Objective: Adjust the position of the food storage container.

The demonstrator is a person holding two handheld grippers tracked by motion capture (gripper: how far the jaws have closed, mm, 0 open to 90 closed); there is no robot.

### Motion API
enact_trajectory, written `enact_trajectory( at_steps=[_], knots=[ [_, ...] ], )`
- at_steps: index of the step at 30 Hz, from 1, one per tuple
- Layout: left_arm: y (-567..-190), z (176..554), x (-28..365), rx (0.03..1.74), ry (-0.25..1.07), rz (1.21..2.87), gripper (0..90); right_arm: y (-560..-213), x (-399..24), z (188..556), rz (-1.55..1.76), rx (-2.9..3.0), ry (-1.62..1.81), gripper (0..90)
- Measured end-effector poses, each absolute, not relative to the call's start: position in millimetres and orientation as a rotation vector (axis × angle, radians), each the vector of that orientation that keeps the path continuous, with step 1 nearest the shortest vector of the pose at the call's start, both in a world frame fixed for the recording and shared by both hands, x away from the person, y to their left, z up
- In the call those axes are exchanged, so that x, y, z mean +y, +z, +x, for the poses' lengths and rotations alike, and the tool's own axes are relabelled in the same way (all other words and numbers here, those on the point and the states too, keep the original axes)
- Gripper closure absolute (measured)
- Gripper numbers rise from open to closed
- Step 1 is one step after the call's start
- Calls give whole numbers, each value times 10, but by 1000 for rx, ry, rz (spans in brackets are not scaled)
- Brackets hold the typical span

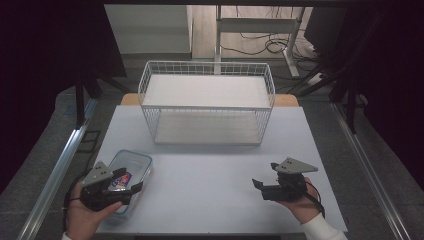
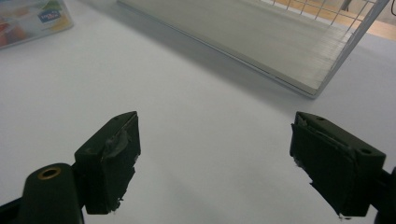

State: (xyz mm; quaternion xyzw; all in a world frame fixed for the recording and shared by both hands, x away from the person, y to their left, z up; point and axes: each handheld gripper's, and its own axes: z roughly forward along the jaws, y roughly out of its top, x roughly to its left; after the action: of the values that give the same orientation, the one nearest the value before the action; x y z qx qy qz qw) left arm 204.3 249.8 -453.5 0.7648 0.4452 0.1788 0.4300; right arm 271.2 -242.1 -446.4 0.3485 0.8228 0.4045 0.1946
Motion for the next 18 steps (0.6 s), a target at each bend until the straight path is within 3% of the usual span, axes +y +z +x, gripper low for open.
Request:
enact_trajectory(
  at_steps=[18],
  knots=[
    [-4148,2191,3025,1210,492,1822,236,-4385,-2329,2675,933,2316,1170,166]
  ],
)
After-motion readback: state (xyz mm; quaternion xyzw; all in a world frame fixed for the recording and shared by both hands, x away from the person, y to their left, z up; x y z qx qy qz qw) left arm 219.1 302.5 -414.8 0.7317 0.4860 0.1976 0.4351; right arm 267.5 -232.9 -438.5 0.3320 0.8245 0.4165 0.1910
